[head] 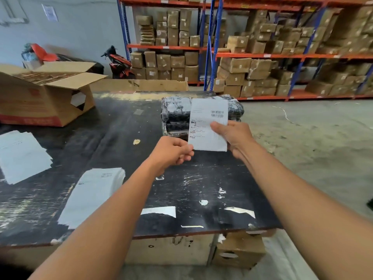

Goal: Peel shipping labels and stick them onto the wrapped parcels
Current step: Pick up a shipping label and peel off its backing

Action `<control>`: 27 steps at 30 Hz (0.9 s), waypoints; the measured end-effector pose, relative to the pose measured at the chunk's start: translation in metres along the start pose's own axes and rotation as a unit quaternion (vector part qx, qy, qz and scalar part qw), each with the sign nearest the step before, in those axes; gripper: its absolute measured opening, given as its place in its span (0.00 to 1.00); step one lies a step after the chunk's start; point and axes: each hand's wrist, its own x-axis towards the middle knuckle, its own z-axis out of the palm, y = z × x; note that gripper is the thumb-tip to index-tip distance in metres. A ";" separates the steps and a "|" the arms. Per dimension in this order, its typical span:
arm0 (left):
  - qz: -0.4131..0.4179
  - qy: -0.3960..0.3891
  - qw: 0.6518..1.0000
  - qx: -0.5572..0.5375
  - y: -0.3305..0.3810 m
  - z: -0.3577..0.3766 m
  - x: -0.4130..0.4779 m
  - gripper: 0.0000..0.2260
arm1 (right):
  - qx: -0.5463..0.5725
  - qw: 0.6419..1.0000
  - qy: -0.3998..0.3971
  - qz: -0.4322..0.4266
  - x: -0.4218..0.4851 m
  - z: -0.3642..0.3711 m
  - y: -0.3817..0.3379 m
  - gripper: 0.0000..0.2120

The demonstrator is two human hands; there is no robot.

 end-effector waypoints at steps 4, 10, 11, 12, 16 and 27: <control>-0.022 0.008 0.998 -0.058 -0.001 0.027 -0.007 0.04 | 0.001 1.000 -0.004 -0.005 0.001 -0.030 -0.006 0.07; -0.032 0.027 0.993 -0.111 0.000 0.062 -0.023 0.04 | 0.006 1.000 -0.023 0.006 0.007 -0.064 0.001 0.09; -0.034 0.028 0.993 -0.112 0.000 0.066 -0.025 0.05 | 0.008 1.000 -0.026 0.009 0.007 -0.067 0.002 0.11; -0.035 0.028 0.993 -0.112 0.001 0.069 -0.026 0.05 | 0.012 0.999 -0.029 0.011 0.006 -0.071 0.003 0.12; -0.037 0.023 0.992 -0.118 0.004 0.077 -0.026 0.03 | 0.024 0.999 -0.032 0.017 0.006 -0.080 0.003 0.10; -0.027 0.002 0.992 -0.122 0.013 0.074 -0.012 0.02 | 0.044 0.999 -0.015 0.008 0.009 -0.080 -0.009 0.08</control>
